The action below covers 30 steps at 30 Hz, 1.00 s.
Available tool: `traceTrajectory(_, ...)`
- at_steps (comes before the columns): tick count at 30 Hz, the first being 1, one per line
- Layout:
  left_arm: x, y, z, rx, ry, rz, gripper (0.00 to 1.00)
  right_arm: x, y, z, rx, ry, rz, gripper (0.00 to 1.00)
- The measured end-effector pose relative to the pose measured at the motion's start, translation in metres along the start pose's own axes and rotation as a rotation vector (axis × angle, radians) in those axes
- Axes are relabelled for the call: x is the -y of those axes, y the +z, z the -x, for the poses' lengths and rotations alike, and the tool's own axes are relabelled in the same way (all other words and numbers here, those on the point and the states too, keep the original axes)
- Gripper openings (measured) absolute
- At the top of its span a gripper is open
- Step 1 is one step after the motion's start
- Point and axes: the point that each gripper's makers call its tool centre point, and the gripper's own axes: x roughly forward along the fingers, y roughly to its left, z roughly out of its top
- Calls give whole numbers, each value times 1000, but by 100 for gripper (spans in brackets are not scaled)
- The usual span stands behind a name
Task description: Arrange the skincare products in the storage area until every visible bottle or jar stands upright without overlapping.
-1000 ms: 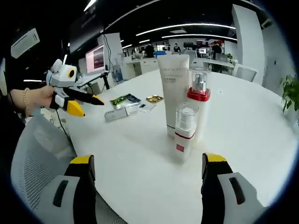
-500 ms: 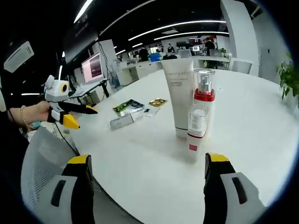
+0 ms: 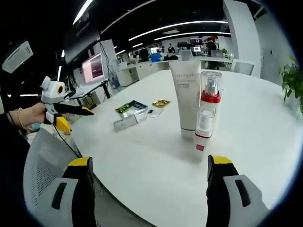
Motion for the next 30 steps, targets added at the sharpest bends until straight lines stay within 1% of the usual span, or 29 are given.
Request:
traceTrajectory(5,-2,-8,7,-4,12,5,95,-2,-6,-2,-31,-2,28,100)
traceTrajectory(9,-2,-15,7,-4,16,19,95,0,-5,-1,-17,-5,7,100)
traceTrajectory(13,-4,-21,8,6,30,31,94,5,-9,1,-29,-36,4,100)
traceTrajectory(14,-5,-21,9,-5,38,33,93,5,-7,1,-20,-36,-1,100)
traceTrajectory(16,-6,-18,9,8,42,35,93,4,-7,1,-18,-37,-6,100)
traceTrajectory(18,-6,-17,9,15,36,43,93,6,-9,1,-32,-41,5,100)
traceTrajectory(21,-6,-21,8,-2,39,38,92,4,-8,2,-28,-39,5,100)
traceTrajectory(30,-4,-24,4,-35,33,16,92,5,-7,1,-30,-36,-5,100)
